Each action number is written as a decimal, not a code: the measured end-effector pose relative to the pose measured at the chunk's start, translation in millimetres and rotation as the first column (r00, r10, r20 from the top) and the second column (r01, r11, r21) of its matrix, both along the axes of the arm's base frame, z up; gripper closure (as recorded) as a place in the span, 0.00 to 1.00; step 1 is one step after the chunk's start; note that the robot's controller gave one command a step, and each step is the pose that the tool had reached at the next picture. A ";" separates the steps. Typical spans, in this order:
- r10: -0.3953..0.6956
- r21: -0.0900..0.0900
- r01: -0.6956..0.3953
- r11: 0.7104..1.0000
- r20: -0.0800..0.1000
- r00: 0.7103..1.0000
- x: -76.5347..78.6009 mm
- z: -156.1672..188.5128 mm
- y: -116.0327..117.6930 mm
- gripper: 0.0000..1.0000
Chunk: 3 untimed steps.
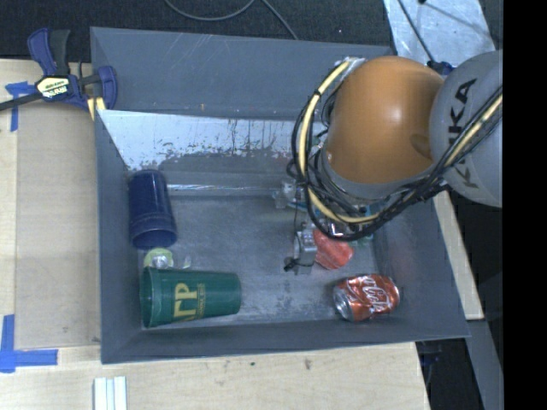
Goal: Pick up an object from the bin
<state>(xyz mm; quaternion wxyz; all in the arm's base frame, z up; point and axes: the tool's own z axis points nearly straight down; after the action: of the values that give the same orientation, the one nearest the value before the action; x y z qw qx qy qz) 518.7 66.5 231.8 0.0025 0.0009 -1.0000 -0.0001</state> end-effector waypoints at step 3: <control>0.133 0.001 -0.133 0.991 0.008 0.991 -13.9 -71.9 76.2 0.00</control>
Offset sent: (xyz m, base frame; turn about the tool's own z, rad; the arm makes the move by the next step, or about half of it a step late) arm 0.0117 0.0933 -0.1618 -0.1265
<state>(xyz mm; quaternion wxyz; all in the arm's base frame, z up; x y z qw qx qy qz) 504.8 142.7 160.0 -0.0016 0.0676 -0.9977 -0.0006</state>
